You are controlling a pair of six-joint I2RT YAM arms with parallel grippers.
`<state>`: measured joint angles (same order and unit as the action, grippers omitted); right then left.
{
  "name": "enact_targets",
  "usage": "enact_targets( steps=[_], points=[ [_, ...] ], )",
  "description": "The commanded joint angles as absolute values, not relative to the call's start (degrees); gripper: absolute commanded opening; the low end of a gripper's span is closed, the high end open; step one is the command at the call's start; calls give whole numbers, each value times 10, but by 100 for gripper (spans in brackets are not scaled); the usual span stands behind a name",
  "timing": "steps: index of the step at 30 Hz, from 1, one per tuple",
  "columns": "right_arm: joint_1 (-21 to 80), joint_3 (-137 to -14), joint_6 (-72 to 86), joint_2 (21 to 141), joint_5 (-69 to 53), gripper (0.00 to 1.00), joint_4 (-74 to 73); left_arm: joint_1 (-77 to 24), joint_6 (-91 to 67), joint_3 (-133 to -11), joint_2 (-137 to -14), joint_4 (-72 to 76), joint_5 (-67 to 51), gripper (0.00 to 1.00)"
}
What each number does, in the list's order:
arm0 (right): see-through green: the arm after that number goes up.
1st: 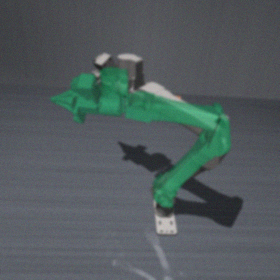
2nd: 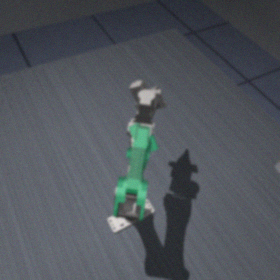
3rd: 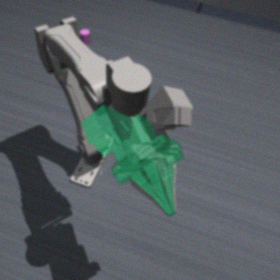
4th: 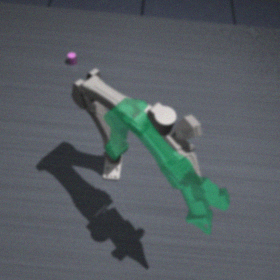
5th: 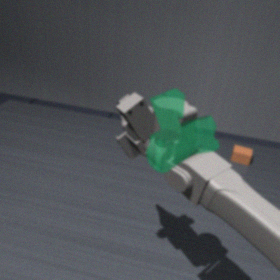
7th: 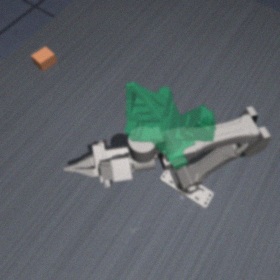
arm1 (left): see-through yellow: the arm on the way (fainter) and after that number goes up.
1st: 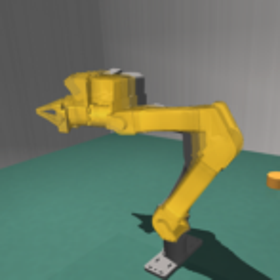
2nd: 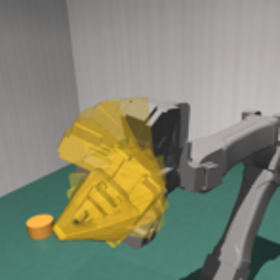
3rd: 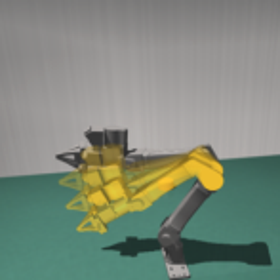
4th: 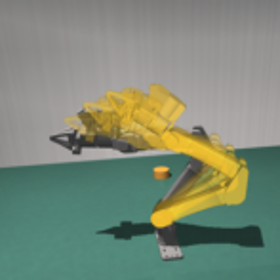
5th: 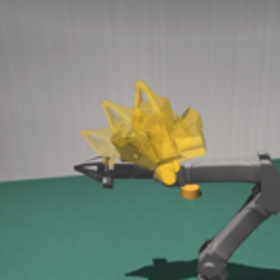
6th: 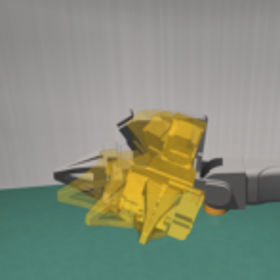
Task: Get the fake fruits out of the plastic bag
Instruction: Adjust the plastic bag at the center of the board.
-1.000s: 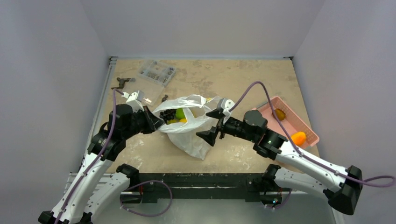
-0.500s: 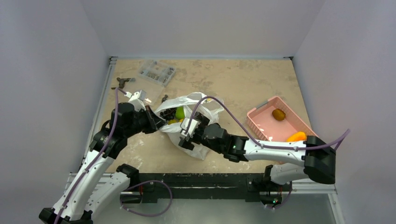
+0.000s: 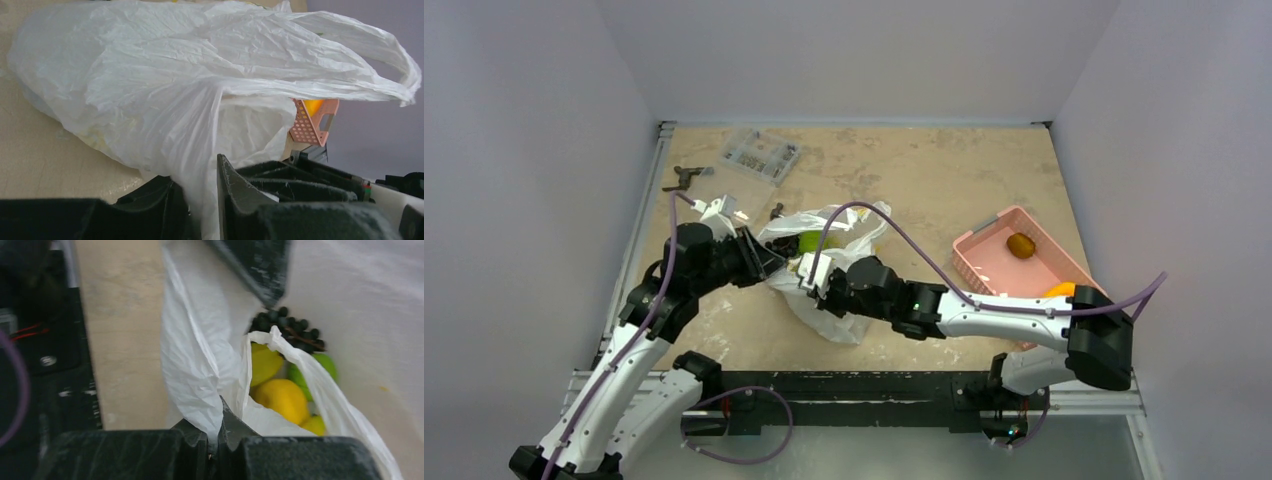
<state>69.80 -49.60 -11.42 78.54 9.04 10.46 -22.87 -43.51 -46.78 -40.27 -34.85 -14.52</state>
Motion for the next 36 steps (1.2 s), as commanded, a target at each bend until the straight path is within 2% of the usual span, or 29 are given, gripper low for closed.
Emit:
enact_targets(
  steps=[1,4,7,8,10,11,12,17,20,23,26,30,33,36],
  points=[
    [683,-524,-40,782,-205,0,15,-225,-482,-407,-388,-279,-135,29],
    [664,-520,-18,801,-385,0,8,-225,-518,-353,-396,-221,-148,36],
    [662,-488,29,814,-429,0,57,-225,-519,-324,-402,-196,-150,34],
    [662,-482,35,821,-439,0,64,-225,-514,-320,-398,-198,-148,29],
    [662,-480,45,843,-447,0,61,-225,-495,-318,-379,-220,-135,9],
    [662,-481,45,854,-444,0,52,-225,-483,-319,-366,-232,-124,3],
    [662,-482,45,862,-429,0,41,-225,-473,-319,-351,-245,-111,0],
    [661,-467,61,875,-329,3,7,-225,-439,-311,-307,-297,-80,0],
    [660,-437,84,849,-310,18,44,-225,-436,-287,-301,-285,-97,0],
    [661,-415,109,800,-291,43,78,-225,-439,-276,-301,-266,-115,0],
    [661,-421,119,747,-292,60,77,-225,-437,-273,-298,-262,-117,0],
    [661,-434,120,683,-326,68,93,-225,-421,-272,-300,-266,-118,0],
    [661,-468,115,677,-346,73,87,-225,-410,-286,-312,-280,-118,0],
    [661,-501,136,672,-233,74,72,-225,-411,-289,-313,-282,-125,0]
  ],
)
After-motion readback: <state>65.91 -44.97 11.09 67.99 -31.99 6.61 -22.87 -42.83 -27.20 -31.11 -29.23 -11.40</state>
